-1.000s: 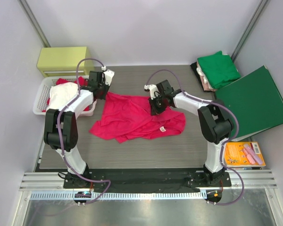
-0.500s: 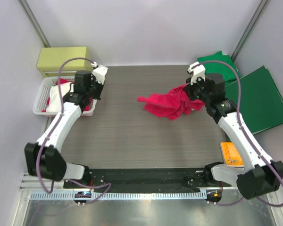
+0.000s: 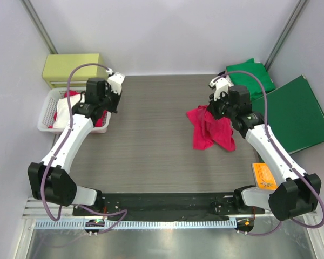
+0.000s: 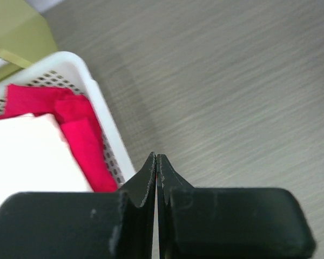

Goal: Fold and stack the t-shirts
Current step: Flatten out the tshirt

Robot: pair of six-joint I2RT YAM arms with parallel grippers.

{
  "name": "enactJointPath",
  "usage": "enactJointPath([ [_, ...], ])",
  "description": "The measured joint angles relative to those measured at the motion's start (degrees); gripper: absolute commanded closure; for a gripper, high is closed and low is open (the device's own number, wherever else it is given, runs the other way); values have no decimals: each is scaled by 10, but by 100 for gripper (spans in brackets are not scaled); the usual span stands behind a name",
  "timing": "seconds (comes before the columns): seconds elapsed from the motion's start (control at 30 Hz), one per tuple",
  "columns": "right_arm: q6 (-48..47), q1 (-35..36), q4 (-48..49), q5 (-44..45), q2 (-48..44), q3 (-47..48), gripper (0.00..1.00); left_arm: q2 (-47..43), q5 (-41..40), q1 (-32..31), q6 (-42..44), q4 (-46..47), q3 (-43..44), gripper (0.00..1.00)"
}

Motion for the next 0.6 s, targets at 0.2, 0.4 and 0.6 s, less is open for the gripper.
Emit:
enactJointPath([
  [0.2,0,0,3,0,1,-6,99,40,4,-76,0,-24,-12,100],
  [0.4,0,-11,16,1,26,-16,99,121,77,-164,-34,-53,0,100],
  [0.6,-1,-57,32,0,64,-21,99,271,225,-193,-100,-82,78,100],
])
